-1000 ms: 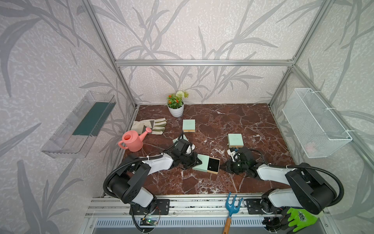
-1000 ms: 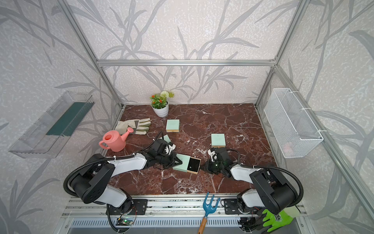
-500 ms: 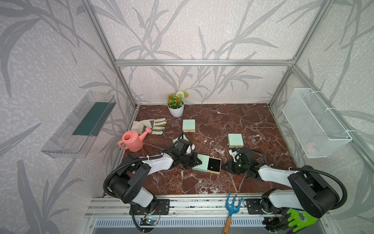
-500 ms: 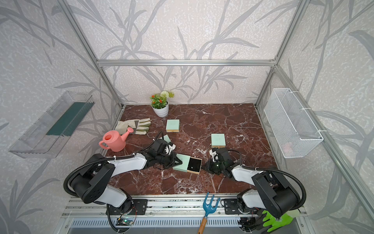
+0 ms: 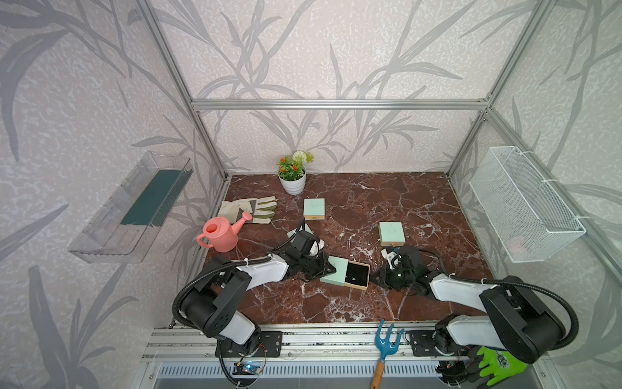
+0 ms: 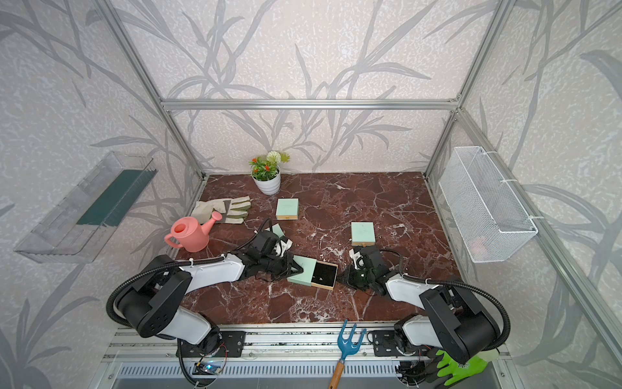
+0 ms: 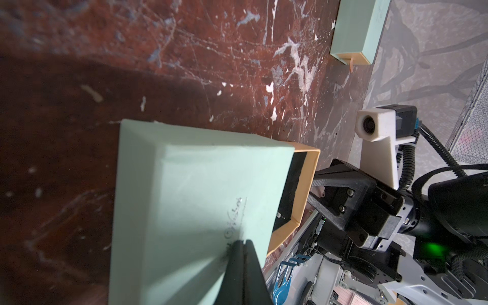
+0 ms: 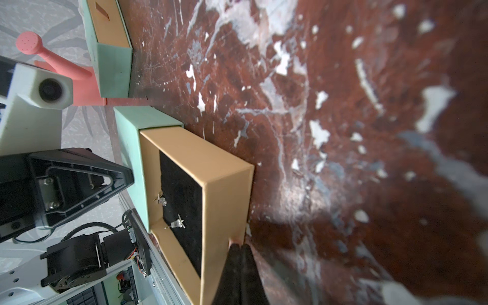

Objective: Take out the earrings from the drawer-style jewelry box
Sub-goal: Open the drawer in the jewelry box, then pick up the earring from the drawer.

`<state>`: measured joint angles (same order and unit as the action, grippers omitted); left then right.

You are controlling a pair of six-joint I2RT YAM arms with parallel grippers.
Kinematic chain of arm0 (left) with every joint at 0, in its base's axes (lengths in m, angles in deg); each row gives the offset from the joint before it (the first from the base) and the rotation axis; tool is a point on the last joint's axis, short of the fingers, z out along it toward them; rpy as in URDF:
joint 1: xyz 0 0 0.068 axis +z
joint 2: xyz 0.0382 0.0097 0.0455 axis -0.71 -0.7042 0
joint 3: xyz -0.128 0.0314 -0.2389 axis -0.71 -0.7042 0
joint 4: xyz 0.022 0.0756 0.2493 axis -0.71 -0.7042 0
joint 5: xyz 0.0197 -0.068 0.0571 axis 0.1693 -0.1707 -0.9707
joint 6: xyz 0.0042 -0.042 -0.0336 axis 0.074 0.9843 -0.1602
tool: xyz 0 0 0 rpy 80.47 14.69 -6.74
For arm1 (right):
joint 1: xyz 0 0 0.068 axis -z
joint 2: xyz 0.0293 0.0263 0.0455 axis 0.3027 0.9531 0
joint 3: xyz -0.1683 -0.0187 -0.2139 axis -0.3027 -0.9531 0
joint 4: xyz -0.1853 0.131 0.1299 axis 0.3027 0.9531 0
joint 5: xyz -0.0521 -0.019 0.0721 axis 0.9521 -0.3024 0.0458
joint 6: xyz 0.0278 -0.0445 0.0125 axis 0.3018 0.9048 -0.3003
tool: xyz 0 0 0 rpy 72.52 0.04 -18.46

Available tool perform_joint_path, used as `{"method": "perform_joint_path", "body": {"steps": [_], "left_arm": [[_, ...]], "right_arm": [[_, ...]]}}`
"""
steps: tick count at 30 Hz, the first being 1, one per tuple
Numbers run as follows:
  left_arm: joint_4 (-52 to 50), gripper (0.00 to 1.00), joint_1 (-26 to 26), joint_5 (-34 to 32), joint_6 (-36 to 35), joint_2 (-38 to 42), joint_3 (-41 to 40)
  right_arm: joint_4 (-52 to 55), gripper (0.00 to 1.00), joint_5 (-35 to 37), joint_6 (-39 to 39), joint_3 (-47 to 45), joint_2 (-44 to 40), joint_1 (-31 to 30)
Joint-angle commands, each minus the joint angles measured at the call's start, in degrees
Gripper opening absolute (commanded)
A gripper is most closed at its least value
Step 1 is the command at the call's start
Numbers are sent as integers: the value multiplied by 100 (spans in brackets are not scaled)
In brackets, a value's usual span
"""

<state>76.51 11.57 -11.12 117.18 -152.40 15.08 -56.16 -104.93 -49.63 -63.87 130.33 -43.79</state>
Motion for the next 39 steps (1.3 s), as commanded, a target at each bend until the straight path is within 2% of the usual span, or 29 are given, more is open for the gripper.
{"method": "perform_joint_path", "body": {"steps": [1, 10, 16, 20, 26, 29, 33, 36, 39], "left_arm": [[-354, 0, 21, -198, -36, -136, 15], [-306, 0, 24, -153, -23, -163, 26], [-284, 1, 24, -101, 11, -140, 46], [-262, 3, 21, -84, 52, -92, 72], [-206, 4, 16, 33, 127, 79, 142], [-131, 4, 15, 121, 188, 235, 158], [-244, 5, 11, 132, 148, 675, 216], [-665, 10, 18, -77, -104, 1192, 331], [-1293, 29, 21, -518, -415, 1697, 386]], "right_arm": [[516, 0, 149, 191, 126, -113, 74], [202, 0, -89, 145, 160, 154, 97], [384, 24, -44, 200, 182, -81, 95], [769, 32, 115, 291, 202, -499, 97], [2152, 34, 672, 792, 640, -1376, 33], [2885, 40, 1256, 1196, 1100, -1730, -364], [3208, 44, 1738, 1457, 1637, -1633, -1036], [3156, 45, 1739, 1592, 1869, -1222, -1268], [3104, 44, 1758, 1640, 2053, -784, -1392]]}}
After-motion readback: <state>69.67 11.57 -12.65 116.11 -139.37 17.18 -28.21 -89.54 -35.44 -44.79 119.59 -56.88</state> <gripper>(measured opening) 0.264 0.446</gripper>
